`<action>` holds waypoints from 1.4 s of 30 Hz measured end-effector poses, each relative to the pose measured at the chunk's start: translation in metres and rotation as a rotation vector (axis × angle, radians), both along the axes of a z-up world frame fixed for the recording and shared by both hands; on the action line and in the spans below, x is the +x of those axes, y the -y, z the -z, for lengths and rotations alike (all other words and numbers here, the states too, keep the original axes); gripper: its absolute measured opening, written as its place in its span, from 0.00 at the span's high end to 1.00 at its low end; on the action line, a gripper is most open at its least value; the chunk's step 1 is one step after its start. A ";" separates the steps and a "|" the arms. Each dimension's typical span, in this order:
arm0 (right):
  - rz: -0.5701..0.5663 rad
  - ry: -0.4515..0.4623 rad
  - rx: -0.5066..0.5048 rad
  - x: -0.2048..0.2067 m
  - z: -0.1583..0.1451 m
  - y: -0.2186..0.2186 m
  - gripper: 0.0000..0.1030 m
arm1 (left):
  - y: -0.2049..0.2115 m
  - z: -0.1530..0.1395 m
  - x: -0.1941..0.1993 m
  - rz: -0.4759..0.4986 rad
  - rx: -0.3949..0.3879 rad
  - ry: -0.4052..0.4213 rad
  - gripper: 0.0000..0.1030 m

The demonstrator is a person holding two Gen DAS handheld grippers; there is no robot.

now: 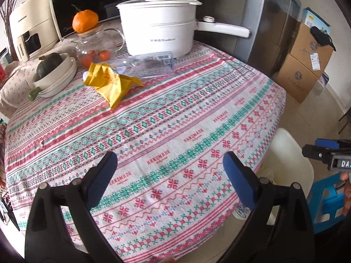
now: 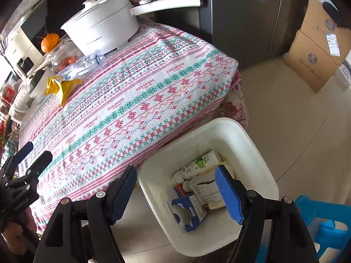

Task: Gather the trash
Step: 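Grasp the yellow snack bag with the left gripper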

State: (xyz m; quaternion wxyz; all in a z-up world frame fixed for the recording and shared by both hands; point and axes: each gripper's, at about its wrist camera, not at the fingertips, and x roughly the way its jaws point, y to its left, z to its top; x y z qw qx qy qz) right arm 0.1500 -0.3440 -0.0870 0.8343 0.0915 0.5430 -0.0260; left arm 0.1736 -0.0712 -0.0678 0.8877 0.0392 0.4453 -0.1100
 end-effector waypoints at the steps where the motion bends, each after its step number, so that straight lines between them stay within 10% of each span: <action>1: -0.006 0.005 0.000 0.004 -0.002 -0.004 0.26 | -0.008 0.000 0.011 -0.033 -0.015 -0.005 0.06; 16: -0.047 0.061 0.045 0.059 -0.019 -0.040 0.25 | -0.057 0.038 0.149 -0.268 -0.160 -0.020 0.10; 23: -0.037 0.040 0.058 0.075 -0.010 -0.043 0.25 | -0.069 0.067 0.175 -0.344 -0.239 -0.094 0.54; 29: -0.047 0.024 0.040 0.079 -0.003 -0.052 0.25 | -0.075 0.057 0.161 -0.291 -0.241 -0.038 0.92; 42: -0.398 0.088 -0.109 0.116 -0.013 -0.161 0.25 | -0.148 -0.006 0.053 -0.314 -0.196 -0.078 0.98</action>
